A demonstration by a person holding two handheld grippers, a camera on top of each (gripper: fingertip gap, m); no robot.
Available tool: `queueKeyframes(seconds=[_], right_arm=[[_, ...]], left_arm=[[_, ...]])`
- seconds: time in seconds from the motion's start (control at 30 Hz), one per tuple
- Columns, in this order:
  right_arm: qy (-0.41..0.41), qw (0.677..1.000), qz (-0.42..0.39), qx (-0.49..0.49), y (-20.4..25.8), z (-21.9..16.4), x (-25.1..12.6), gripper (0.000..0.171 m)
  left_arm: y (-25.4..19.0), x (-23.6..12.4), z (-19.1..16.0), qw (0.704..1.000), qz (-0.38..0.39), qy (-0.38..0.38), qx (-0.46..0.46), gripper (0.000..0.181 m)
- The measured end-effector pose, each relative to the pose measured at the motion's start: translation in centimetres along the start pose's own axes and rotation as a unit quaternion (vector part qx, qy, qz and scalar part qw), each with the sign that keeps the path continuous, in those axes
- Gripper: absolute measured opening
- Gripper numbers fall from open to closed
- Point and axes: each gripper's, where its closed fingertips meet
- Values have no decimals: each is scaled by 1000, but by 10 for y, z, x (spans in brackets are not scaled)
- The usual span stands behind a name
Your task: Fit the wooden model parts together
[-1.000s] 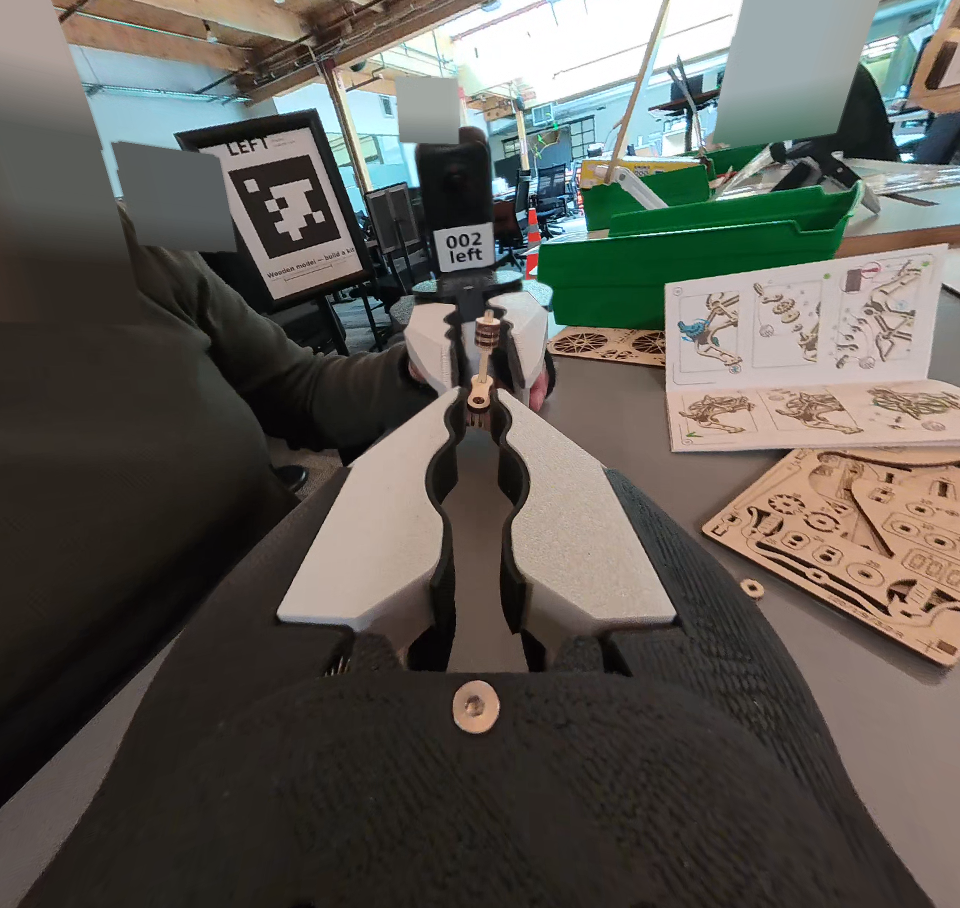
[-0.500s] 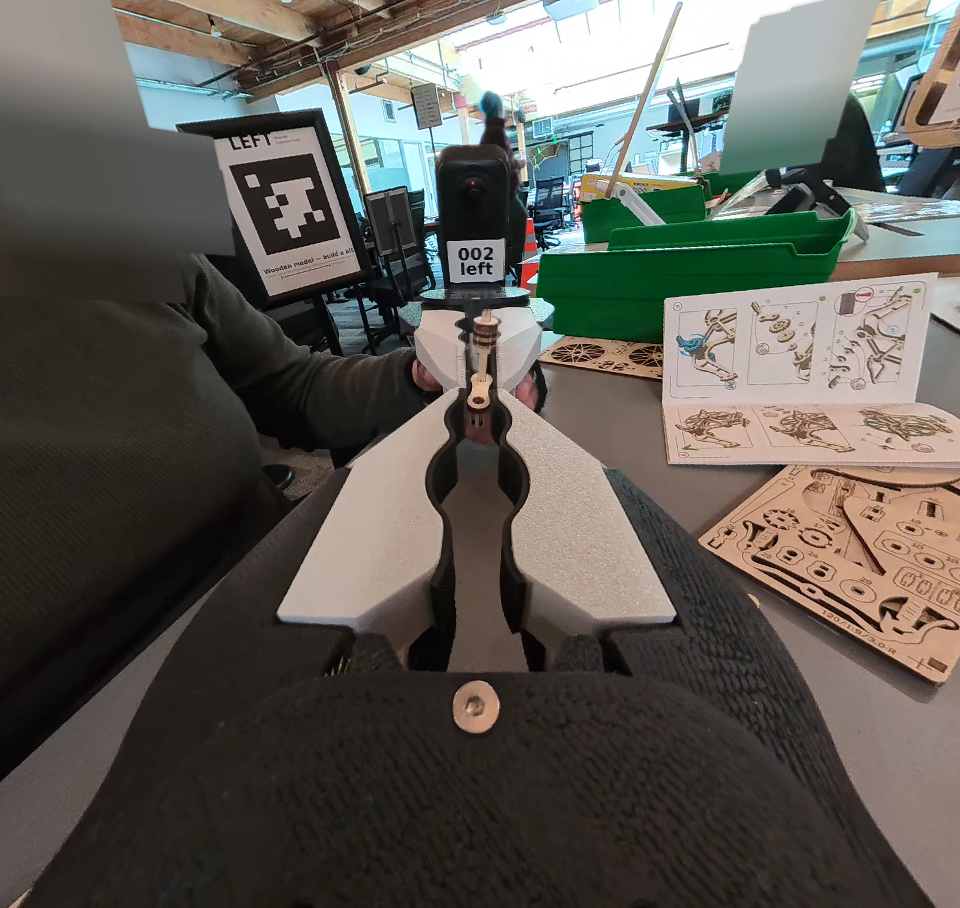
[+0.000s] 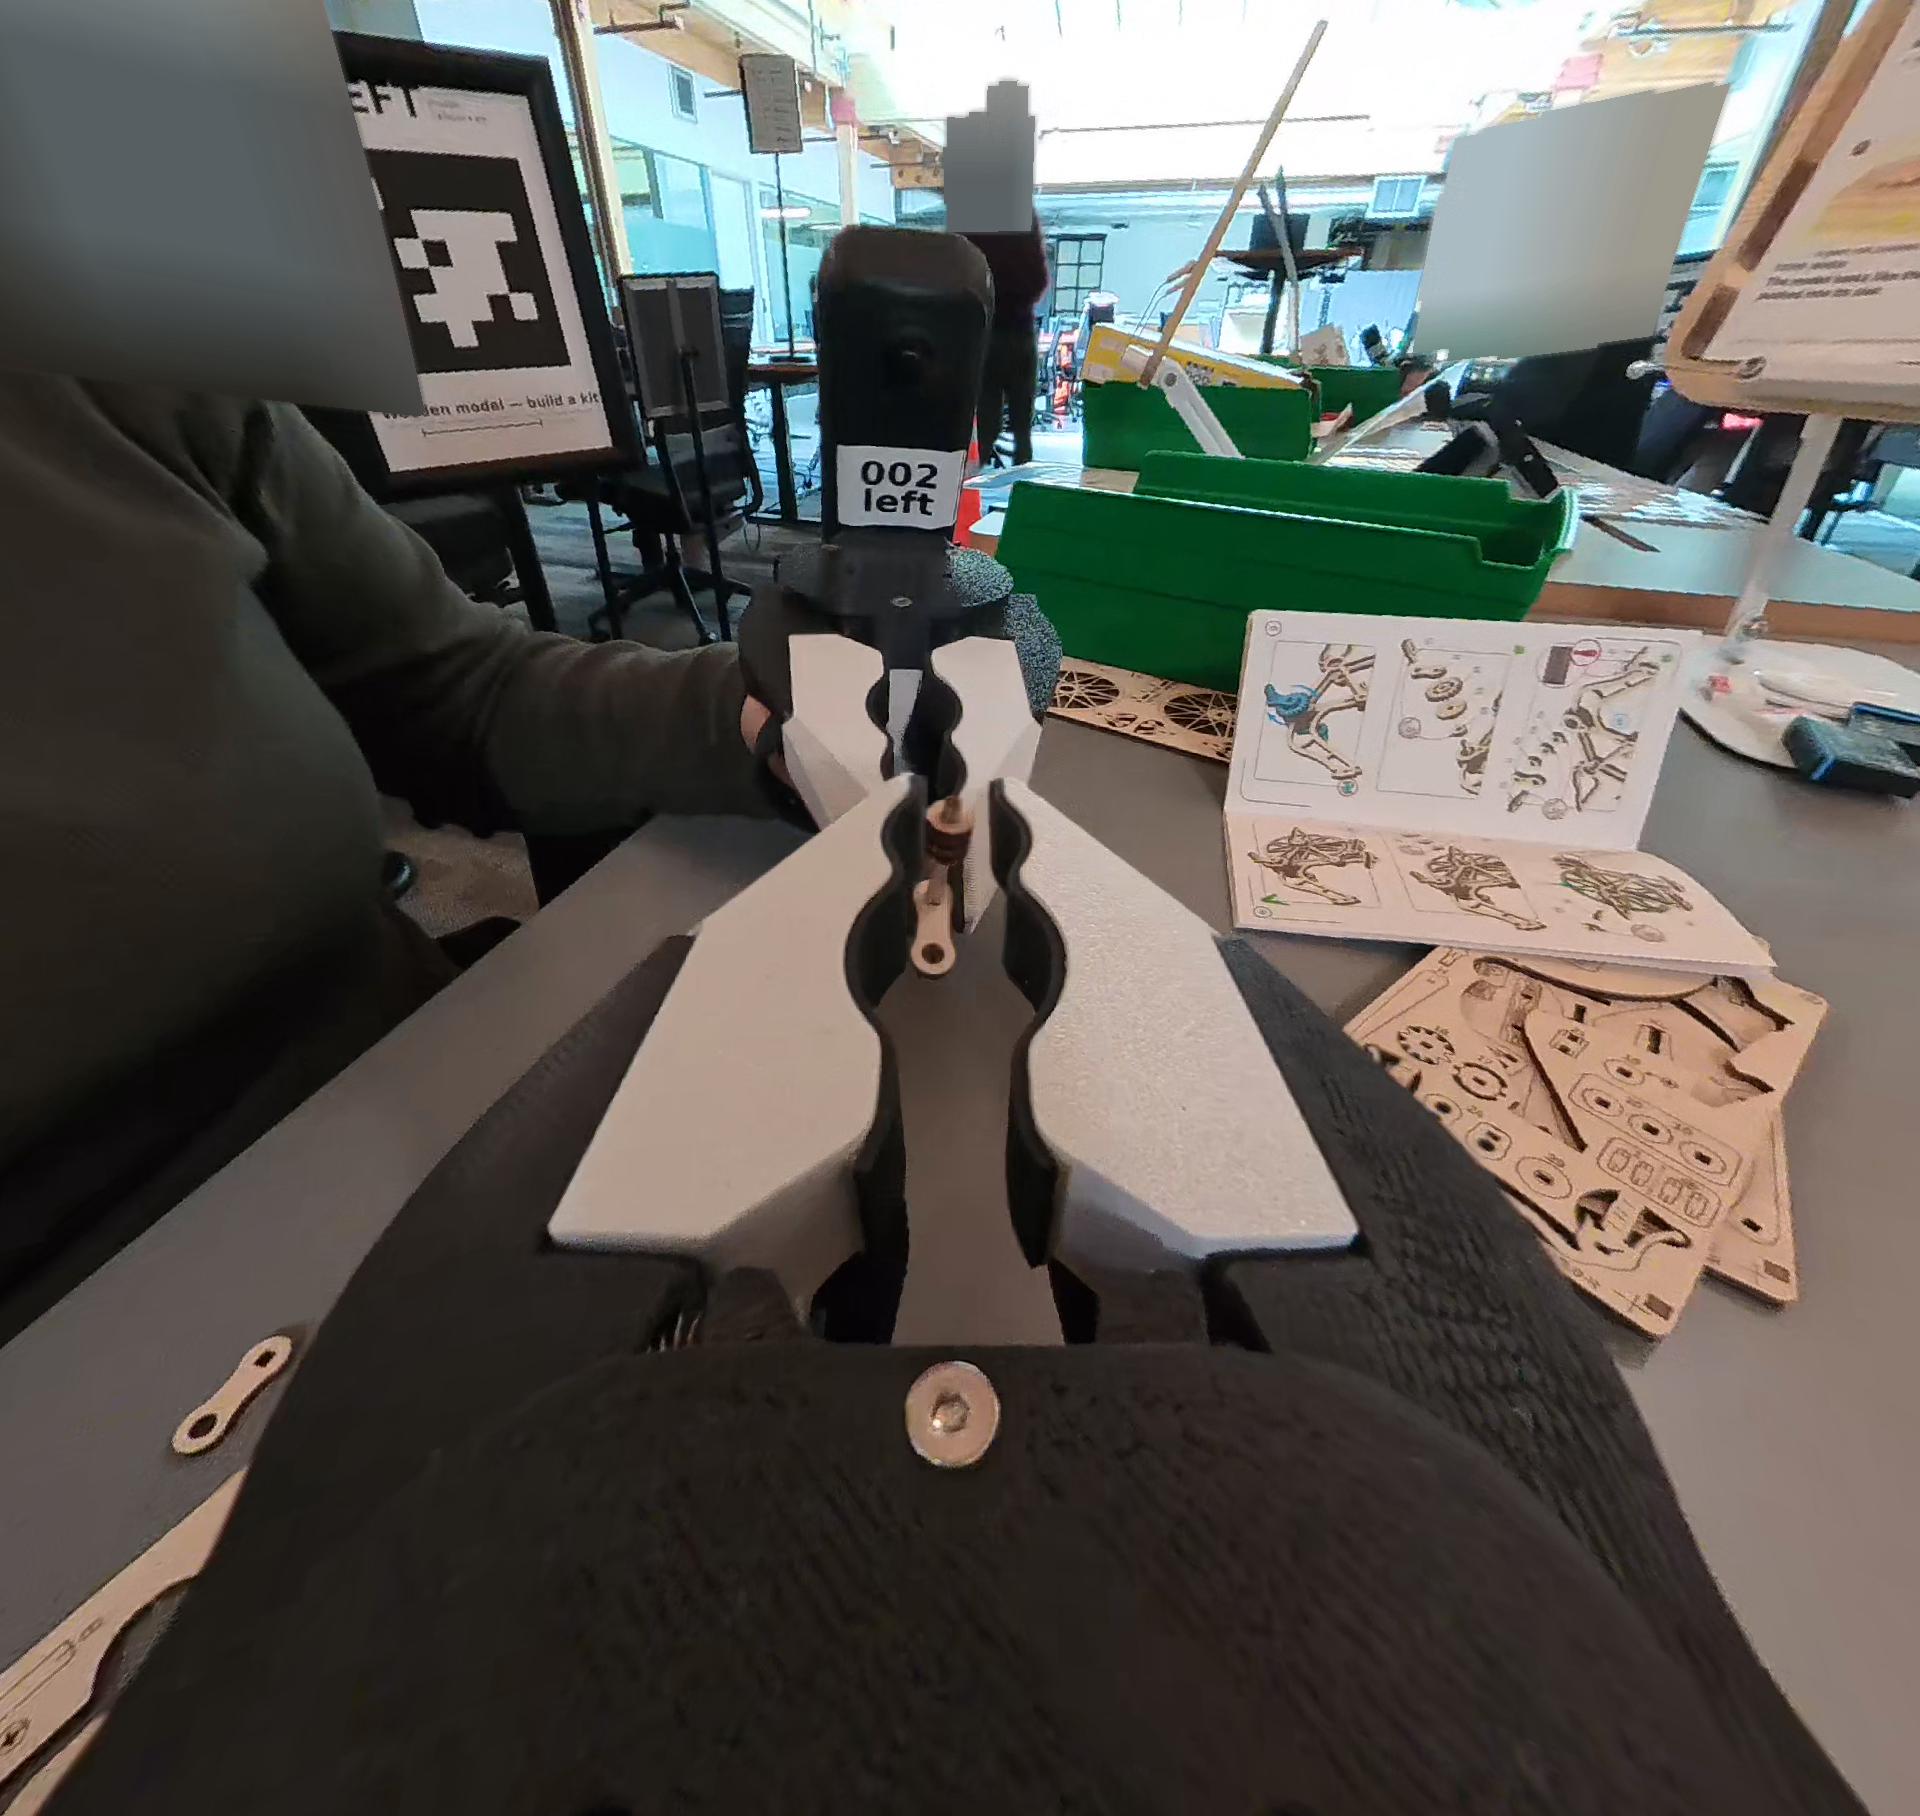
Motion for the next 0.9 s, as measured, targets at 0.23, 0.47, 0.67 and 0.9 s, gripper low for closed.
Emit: queueKeyframes(seconds=[0.23, 0.47, 0.67, 0.9], right_arm=[[-21, 1000, 0, -14, 2, 9, -4, 5], [-70, 997, 9, -13, 7, 23, -6, 5], [-71, 997, 1, -16, 5, 24, -6, 5], [-22, 998, -9, -51, 6, 17, -2, 5]], left_arm=[[1, -5, 12, 999, 18, -36, 30, 6], [-2, -13, 29, 995, 18, -91, 44, 6], [-1, -9, 27, 995, 17, -92, 34, 6], [-2, -5, 17, 995, 33, -52, 83, 6]])
Point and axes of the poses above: each gripper's, where its closed fingertips meet, x out along the fingers, z out of its top, y = z × x across the jaws, and after that the axes turned 9 degrees about z, right-handed
